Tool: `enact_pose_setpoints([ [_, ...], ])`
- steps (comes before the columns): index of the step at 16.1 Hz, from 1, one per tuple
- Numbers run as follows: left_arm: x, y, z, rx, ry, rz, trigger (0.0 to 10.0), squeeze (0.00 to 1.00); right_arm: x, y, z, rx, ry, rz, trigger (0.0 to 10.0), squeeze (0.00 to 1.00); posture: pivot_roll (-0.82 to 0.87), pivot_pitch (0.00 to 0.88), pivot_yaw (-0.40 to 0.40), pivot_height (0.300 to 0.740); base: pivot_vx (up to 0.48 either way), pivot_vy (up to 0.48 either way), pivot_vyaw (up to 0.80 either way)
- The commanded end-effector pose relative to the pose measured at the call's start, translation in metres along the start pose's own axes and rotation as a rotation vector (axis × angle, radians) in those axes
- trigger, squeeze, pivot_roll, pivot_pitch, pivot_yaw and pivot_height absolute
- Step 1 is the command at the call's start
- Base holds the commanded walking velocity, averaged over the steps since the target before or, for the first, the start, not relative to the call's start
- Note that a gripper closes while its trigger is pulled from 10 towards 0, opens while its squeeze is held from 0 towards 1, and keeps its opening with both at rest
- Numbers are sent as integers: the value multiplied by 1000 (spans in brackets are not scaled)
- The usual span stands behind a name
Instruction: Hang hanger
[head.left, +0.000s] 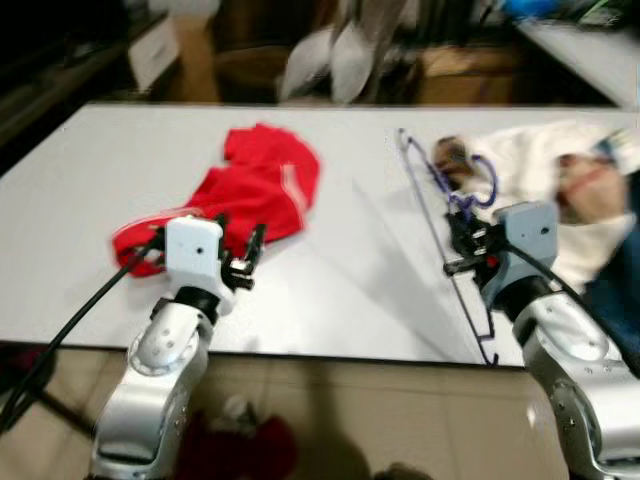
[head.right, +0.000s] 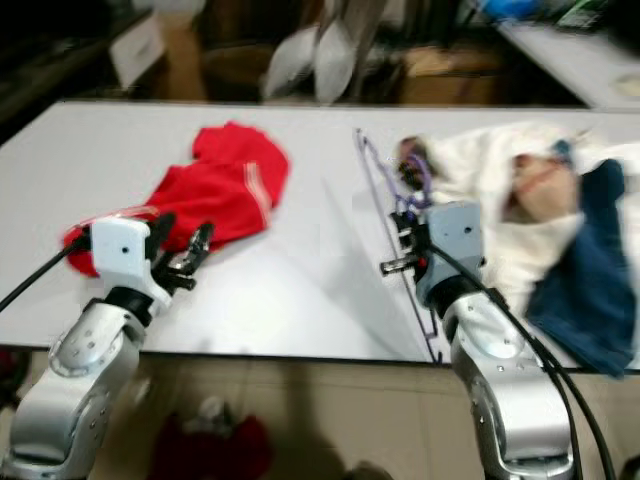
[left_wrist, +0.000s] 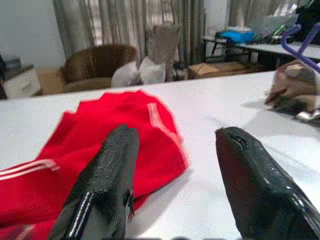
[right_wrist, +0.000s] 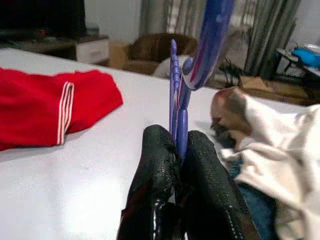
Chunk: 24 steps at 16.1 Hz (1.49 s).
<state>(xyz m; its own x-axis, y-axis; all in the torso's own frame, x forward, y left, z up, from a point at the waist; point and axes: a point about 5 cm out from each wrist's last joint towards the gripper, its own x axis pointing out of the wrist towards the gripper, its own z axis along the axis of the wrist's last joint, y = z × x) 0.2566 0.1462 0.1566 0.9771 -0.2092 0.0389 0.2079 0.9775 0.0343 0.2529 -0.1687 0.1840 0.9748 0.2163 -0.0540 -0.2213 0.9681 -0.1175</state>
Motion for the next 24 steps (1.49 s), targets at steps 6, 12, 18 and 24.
enact_pose_setpoints([
  [6, 6, -5, -1, -9, -10, 29, 10000, 278, 1, 2, 10, 33, -58, -18, 10000, 0, -154, 14, 42, 740, 0, 0, -133],
  [12, 11, -12, 4, 2, -26, 3, 10000, 286, 2, -2, 3, 4, -54, -54, 10000, 0, -137, 16, 45, 740, 0, 0, -513],
  [18, 10, -12, 3, 4, -25, 5, 10000, 286, 3, 2, 4, 32, -66, -47, 10000, 0, -135, 30, 37, 740, 0, 0, -798],
  [24, 13, -13, 3, -7, -24, 14, 10000, 290, 3, 2, 5, 22, -82, -37, 10000, 0, -137, 43, 40, 740, 0, -160, -789],
])
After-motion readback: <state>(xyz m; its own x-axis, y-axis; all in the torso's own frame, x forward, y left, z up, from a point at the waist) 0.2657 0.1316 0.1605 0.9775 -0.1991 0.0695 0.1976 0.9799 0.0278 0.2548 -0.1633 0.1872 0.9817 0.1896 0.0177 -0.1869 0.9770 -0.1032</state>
